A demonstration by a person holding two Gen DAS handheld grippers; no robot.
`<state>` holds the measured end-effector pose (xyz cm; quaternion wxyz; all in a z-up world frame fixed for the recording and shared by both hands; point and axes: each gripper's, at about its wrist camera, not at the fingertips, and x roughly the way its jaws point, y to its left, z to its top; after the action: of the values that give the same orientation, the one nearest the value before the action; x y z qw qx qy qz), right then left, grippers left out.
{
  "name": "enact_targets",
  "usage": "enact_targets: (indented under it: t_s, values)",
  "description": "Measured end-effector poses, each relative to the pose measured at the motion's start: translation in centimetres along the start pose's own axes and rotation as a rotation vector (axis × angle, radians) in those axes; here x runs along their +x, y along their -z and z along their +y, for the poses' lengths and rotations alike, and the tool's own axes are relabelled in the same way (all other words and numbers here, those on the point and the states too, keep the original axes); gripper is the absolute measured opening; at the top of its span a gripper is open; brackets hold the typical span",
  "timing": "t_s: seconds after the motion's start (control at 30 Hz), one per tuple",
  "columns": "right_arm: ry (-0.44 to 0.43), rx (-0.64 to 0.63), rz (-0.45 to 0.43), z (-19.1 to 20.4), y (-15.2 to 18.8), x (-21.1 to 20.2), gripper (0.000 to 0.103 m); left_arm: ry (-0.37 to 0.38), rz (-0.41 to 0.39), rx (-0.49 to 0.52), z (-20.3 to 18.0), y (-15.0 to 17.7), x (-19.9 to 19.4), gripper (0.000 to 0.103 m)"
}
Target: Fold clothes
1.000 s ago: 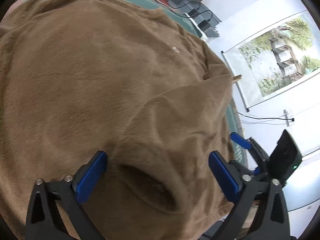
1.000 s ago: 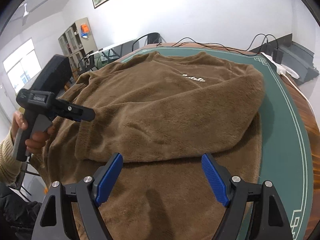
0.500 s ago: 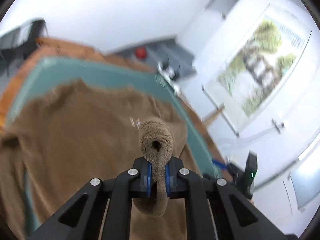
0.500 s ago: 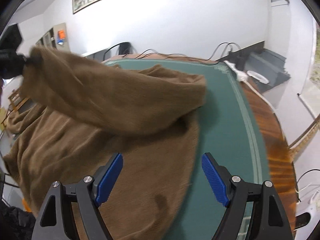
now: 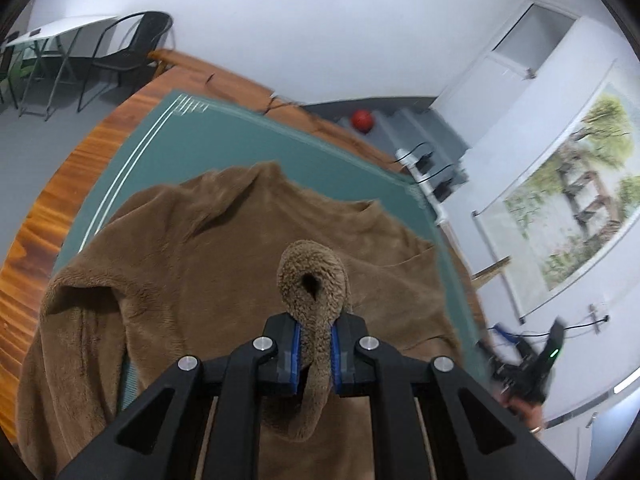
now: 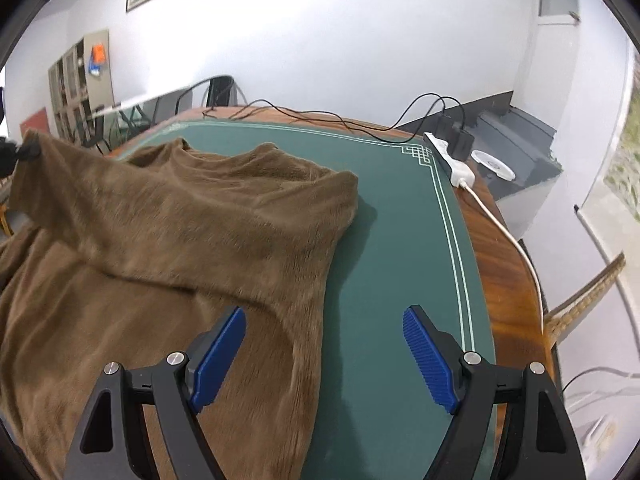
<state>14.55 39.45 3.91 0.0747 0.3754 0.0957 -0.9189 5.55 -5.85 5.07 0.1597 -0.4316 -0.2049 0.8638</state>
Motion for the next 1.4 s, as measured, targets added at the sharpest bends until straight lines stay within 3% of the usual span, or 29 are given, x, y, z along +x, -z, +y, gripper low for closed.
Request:
enact_targets:
  t_s: [0.23,0.4,0.6,0.67,0.77,0.83,1.03,1.13,1.2,1.4]
  values:
    - [-0.033,-0.097,0.046,3.5,-5.5,5.8,0.083,-0.017,0.017,-0.037,3.6,-0.7,1.9,0.012]
    - [0.051,-0.189,0.106,5.4,-7.8,11.2,0.083,0.036,-0.056,0.0,3.5,-3.0,0.5,0.012]
    - [0.205,-0.175,0.193,3.2,-9.8,16.8,0.083,0.031,-0.059,0.056,3.0,-4.2,0.8,0.012]
    - [0.2,-0.137,0.228,1.8,-9.7,18.1,0.083,0.036,-0.051,0.061,3.2,-4.4,1.2,0.012]
    - [0.2,-0.045,0.213,-0.7,-9.4,18.3,0.089,0.061,-0.081,0.077,3.4,-4.6,1.1,0.015]
    - [0.22,-0.012,0.203,-1.6,-9.2,18.3,0.091,0.038,-0.079,0.087,3.7,-4.8,1.7,0.017]
    - [0.227,0.034,0.205,-2.6,-8.9,18.2,0.091,-0.167,0.078,0.024,6.8,-4.9,7.8,0.021]
    - [0.247,0.008,0.201,-2.0,-8.7,17.9,0.091,-0.301,0.113,0.053,7.3,-4.5,9.5,0.033]
    - [0.253,0.001,0.203,-1.7,-8.7,17.7,0.091,-0.353,0.121,0.066,7.8,-4.5,9.7,0.05]
    - [0.234,-0.02,0.158,-1.2,-8.0,14.3,0.091,-0.377,0.063,0.006,9.4,-5.0,5.8,0.08]
